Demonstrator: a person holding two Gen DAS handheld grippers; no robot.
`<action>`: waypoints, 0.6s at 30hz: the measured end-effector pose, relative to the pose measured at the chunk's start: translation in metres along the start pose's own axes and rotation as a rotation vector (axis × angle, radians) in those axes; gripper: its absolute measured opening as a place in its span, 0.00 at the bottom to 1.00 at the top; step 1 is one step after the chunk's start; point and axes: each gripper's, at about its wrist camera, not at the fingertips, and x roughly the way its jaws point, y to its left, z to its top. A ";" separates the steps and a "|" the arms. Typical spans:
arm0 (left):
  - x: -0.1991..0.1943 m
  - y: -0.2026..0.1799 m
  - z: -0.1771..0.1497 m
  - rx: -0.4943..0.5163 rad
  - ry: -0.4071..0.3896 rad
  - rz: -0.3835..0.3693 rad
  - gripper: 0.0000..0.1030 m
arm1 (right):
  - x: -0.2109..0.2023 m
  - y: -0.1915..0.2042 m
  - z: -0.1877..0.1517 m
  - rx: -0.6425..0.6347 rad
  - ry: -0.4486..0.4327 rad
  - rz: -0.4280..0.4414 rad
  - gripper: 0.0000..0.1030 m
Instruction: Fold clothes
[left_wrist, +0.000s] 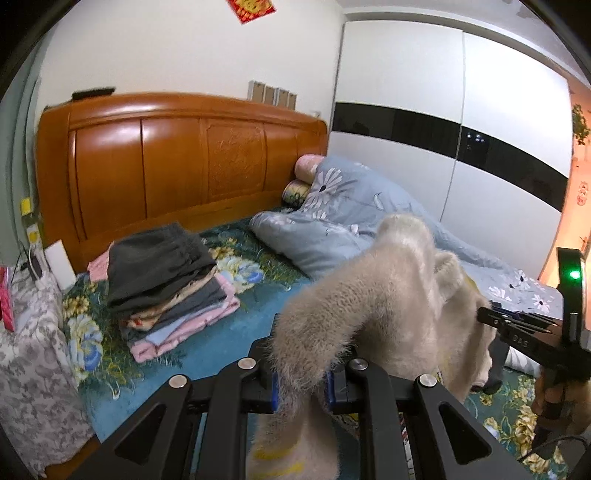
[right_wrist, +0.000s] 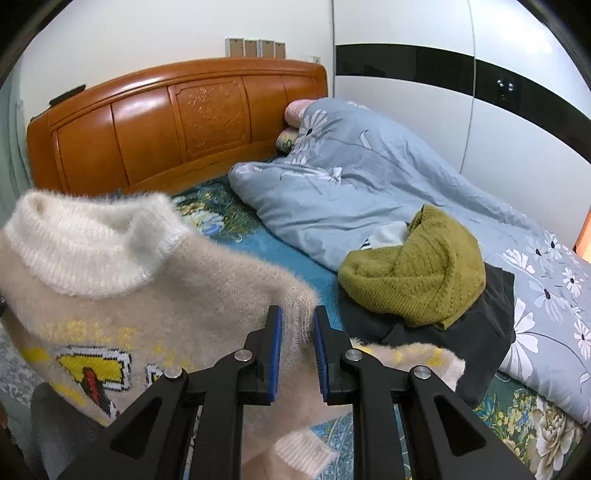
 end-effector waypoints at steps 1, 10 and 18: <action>-0.003 -0.003 0.004 0.007 -0.010 -0.003 0.18 | -0.001 -0.001 0.002 0.004 -0.006 0.000 0.17; -0.040 -0.026 0.034 0.070 -0.113 -0.030 0.18 | -0.025 -0.016 0.026 0.038 -0.092 -0.009 0.17; -0.081 -0.051 0.047 0.129 -0.195 -0.056 0.17 | -0.055 -0.029 0.034 0.056 -0.167 -0.018 0.17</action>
